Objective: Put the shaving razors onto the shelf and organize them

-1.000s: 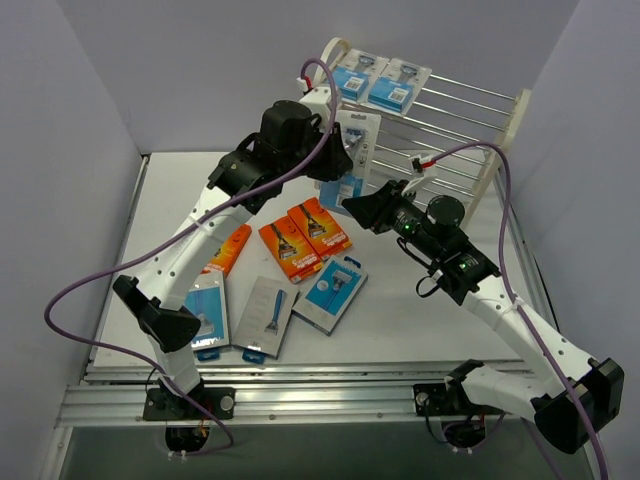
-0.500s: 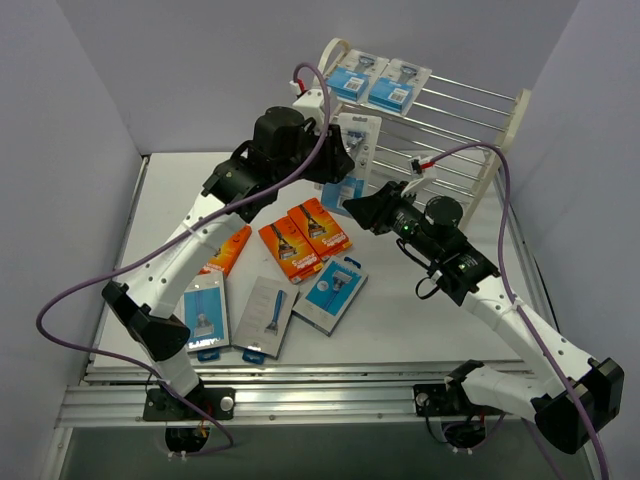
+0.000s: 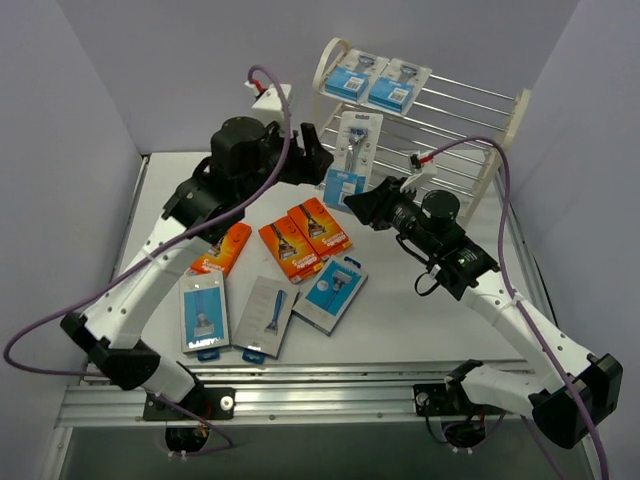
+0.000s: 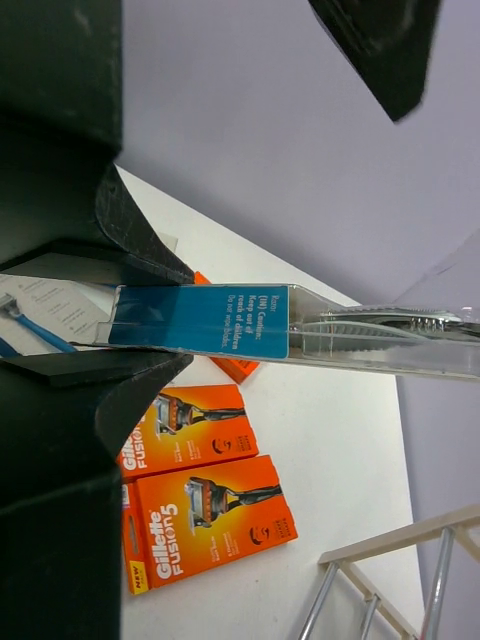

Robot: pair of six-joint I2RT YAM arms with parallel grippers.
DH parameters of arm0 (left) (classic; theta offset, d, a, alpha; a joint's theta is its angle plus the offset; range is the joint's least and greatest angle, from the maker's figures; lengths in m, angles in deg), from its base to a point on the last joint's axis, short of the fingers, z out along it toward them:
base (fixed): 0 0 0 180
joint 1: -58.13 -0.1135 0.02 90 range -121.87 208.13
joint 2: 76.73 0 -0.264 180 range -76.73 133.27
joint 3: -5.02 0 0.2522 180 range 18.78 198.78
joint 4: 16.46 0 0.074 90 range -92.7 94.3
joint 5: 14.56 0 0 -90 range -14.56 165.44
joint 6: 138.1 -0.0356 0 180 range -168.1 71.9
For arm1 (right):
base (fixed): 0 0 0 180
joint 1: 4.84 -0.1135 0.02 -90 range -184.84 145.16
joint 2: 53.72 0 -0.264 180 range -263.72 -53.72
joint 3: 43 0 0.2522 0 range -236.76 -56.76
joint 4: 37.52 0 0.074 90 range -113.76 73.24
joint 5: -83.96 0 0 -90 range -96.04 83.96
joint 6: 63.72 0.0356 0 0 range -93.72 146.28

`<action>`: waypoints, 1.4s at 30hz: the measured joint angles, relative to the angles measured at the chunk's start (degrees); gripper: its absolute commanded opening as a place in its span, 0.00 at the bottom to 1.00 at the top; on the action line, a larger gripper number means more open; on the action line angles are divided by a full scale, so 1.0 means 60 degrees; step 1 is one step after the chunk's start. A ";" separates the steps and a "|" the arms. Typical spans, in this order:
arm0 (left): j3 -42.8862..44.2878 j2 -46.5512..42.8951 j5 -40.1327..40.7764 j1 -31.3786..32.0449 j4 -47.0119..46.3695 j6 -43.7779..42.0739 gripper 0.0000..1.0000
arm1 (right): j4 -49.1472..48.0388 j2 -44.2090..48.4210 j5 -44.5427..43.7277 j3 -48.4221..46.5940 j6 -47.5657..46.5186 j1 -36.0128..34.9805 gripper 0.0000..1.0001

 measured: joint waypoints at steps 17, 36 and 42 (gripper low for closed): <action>-0.5592 -0.4659 0.0481 -0.2597 -0.0579 -0.1126 0.78 | 0.1373 -0.3337 0.0437 -0.6288 0.0142 0.2215 0.00; -0.8699 -0.5373 0.0146 -0.2641 -0.1504 -0.1078 0.79 | 0.4295 -0.5034 0.2779 -0.9628 0.1490 0.5927 0.00; -0.8714 -0.5479 0.0259 -0.2317 -0.1504 -0.1082 0.79 | 0.4983 -0.5144 0.3013 -0.9599 0.1494 0.5920 0.00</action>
